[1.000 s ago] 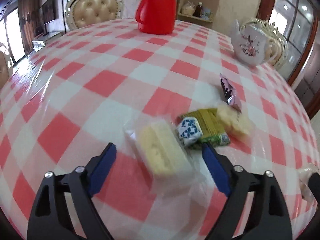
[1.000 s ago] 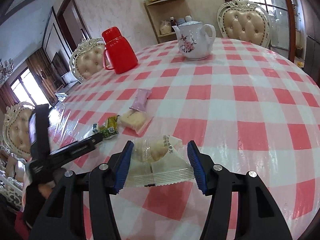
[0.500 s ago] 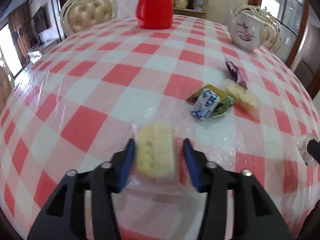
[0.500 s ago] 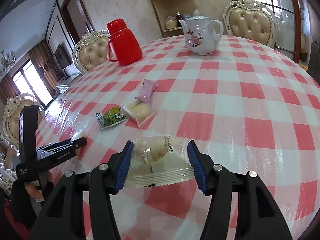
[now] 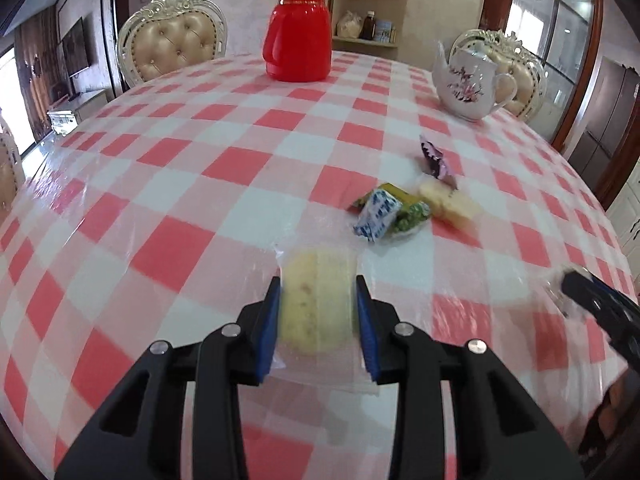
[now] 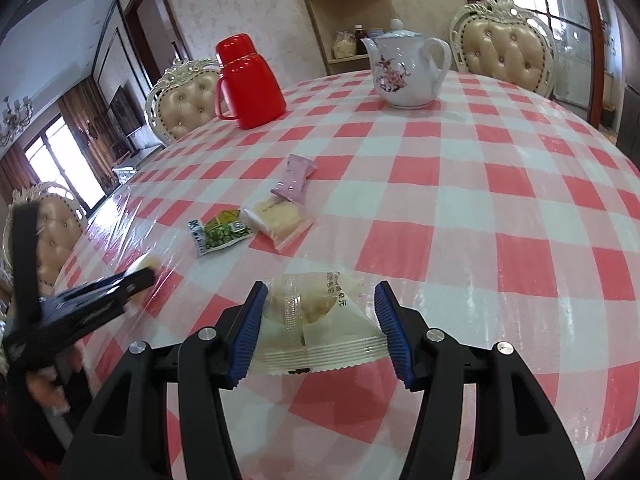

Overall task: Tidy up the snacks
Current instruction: 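Lift both held packets and carry them over the clear box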

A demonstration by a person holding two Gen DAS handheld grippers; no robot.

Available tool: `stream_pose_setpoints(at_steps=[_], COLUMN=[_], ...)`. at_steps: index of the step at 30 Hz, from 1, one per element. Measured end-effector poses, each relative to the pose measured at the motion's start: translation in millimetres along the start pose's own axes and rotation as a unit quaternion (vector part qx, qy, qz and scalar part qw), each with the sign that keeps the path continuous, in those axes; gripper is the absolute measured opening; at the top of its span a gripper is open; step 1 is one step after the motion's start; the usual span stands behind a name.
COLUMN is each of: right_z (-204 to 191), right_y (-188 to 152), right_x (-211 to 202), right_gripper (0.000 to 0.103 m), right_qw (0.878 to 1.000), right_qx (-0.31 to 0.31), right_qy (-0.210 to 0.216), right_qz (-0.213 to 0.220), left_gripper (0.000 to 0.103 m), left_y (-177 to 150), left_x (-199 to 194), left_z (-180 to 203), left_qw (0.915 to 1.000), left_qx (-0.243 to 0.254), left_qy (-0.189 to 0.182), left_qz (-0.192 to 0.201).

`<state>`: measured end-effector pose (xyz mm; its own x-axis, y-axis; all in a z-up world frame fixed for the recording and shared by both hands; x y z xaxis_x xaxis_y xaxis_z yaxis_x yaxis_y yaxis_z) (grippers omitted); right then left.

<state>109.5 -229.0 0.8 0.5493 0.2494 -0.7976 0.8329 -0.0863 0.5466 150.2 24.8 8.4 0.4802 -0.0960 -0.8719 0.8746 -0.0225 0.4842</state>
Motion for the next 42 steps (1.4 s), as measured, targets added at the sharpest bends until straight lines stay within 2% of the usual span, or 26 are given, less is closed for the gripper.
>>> stream_pose_setpoints(at_steps=[2, 5, 12, 18, 26, 32, 37, 42], right_z=[4.2, 6.0, -2.0, -4.9, -11.9, -24.9, -39.8, -71.8], right_y=[0.1, -2.4, -32.5, -58.0, -84.2, -109.7, -130.0, -153.2], right_x=[4.4, 6.5, -8.6, -31.7, -43.6, -51.6, -59.1, -68.6], right_gripper=[0.055, 0.055, 0.055, 0.055, 0.055, 0.055, 0.055, 0.055], right_qw=[1.0, 0.999, 0.999, 0.997, 0.995, 0.993, 0.991, 0.99], right_qx=[0.008, 0.027, 0.042, 0.058, 0.073, 0.074, 0.072, 0.038], right_qy=[0.0, 0.025, 0.031, 0.046, 0.069, 0.097, 0.116, 0.133], right_qz=[-0.005, -0.009, -0.001, 0.019, 0.014, 0.001, -0.009, -0.018], left_gripper=[0.035, 0.035, 0.035, 0.035, 0.035, 0.035, 0.035, 0.035], left_y=[-11.6, -28.6, -61.2, -75.2, -86.9, -101.6, -131.1, -162.0], left_x=[-6.5, -17.8, -43.2, -54.4, -64.2, -69.0, -89.1, -104.6], left_z=[2.7, 6.2, 9.1, 9.3, 5.0, -0.7, -3.1, -10.0], left_qw=[1.0, 0.9999, 0.9992, 0.9982, 0.9973, 0.997, 0.9965, 0.9973], left_qx=[0.0, 0.003, -0.002, -0.009, -0.019, -0.033, -0.045, -0.047], left_qy=[-0.004, -0.002, -0.024, -0.04, -0.043, -0.05, -0.047, -0.034], left_qz=[0.002, 0.011, 0.032, 0.044, 0.056, 0.049, 0.052, 0.045])
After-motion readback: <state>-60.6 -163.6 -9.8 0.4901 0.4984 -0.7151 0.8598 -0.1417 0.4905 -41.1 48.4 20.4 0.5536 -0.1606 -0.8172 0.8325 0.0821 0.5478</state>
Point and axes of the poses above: each gripper's, at about its wrist camera, not at the fingertips, and x roughly the way its jaws point, z to its right, y to its top, the point moved 2 cm from there along x, roughly the way its jaws point, and after that the axes turned 12 degrees about -z, right-handed, at the moved point
